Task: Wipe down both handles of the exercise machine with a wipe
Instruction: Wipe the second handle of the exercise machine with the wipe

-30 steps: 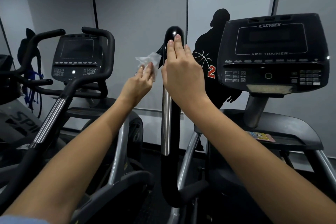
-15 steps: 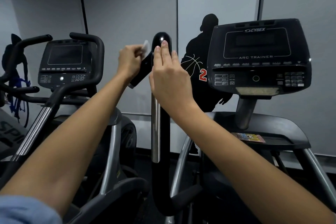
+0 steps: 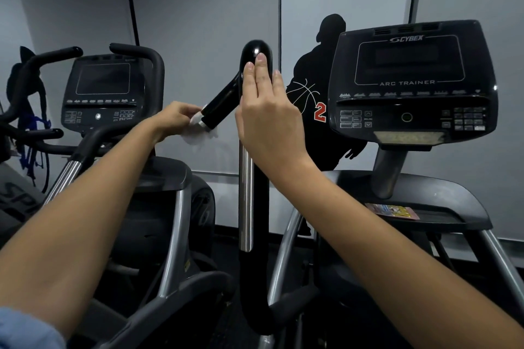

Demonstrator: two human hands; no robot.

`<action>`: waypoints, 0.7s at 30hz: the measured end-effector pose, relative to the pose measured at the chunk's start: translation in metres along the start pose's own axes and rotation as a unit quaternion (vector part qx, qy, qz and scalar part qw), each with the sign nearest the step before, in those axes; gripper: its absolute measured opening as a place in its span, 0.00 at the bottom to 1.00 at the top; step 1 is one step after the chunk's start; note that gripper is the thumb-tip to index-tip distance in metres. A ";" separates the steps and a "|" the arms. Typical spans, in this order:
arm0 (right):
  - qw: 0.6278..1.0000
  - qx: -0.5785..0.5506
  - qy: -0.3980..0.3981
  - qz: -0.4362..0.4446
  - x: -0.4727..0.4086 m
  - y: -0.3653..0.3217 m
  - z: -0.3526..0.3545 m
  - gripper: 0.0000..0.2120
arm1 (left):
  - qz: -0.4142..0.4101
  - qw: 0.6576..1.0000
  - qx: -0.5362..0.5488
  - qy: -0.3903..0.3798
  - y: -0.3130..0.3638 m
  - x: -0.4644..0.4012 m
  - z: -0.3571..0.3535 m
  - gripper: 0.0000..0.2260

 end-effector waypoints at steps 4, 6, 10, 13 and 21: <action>1.000 -0.003 0.006 0.003 0.000 0.000 0.001 0.24 | -0.022 0.985 0.103 0.133 0.017 -0.010 0.014 0.16; 1.000 -0.009 0.007 0.007 0.000 0.000 0.000 0.24 | -0.069 0.970 0.144 0.182 0.044 -0.017 0.016 0.16; 1.000 -0.012 0.012 0.005 0.000 0.000 0.000 0.24 | -0.133 0.981 0.033 0.140 0.069 -0.029 0.001 0.10; 1.000 -0.009 0.015 0.005 0.000 0.000 0.000 0.24 | -0.149 0.981 -0.002 0.128 0.057 -0.023 -0.003 0.15; 1.000 -0.020 -0.003 0.000 0.001 0.000 -0.001 0.25 | -0.011 0.977 -0.181 0.109 -0.016 -0.004 0.005 0.09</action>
Point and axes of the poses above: each hand's wrist, its own x-axis away from the middle knuckle, its own z-axis out of the back of the hand, y = z × x, the point moved 6 cm from there along -x, towards the middle knuckle, and after that the axes turned 1 degree about -x, right-handed, at the moved point
